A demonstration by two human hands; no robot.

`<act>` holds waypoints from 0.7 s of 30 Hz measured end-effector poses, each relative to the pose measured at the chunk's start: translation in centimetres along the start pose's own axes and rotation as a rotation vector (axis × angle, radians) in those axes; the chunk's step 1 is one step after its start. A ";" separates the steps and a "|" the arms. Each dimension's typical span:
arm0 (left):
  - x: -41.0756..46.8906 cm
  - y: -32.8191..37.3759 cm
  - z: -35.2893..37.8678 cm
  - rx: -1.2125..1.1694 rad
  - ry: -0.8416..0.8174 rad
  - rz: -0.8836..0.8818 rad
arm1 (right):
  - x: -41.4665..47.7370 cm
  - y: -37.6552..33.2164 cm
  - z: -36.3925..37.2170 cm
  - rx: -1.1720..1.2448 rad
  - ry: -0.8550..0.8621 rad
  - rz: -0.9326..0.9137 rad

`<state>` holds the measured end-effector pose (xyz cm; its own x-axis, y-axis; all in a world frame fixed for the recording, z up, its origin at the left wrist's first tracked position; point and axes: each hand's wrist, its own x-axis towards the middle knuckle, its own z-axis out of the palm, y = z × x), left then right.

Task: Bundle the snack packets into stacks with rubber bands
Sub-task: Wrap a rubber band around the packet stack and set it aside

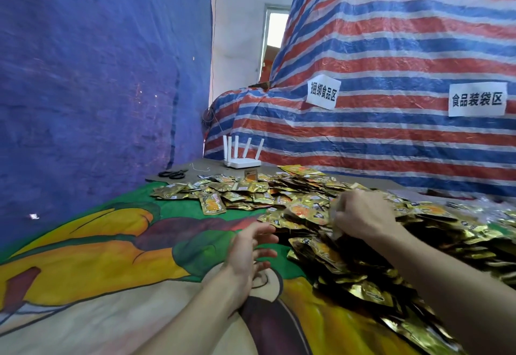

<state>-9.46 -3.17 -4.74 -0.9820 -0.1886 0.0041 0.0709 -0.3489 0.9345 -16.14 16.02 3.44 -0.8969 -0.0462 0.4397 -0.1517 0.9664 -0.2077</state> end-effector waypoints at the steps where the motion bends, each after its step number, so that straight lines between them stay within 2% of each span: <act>1: 0.0 -0.1 0.0 0.045 0.016 0.034 | 0.0 0.0 0.6 -0.112 -0.033 0.031; 5: 0.0 -1.1 0.7 0.326 0.083 0.196 | 0.5 -1.5 0.9 -0.397 -0.154 0.094; 7: 0.4 -1.2 1.3 0.418 0.155 0.241 | 1.5 -2.4 0.7 -0.442 -0.188 0.103; 12: 5.1 3.4 0.9 0.670 0.328 0.306 | 4.7 -4.3 0.6 -0.304 -0.156 0.083; 16: 10.7 5.9 -2.6 1.011 0.317 0.243 | 8.4 -5.8 2.1 -0.128 -0.199 0.051; 21: 16.6 5.1 -7.2 1.393 0.335 0.114 | 14.0 -6.6 6.5 -0.020 -0.315 0.065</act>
<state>-24.14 -14.66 -2.43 -0.8822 -0.4253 0.2020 -0.2728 0.8115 0.5168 -30.40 7.37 5.26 -0.9894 -0.0573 0.1332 -0.0845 0.9744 -0.2081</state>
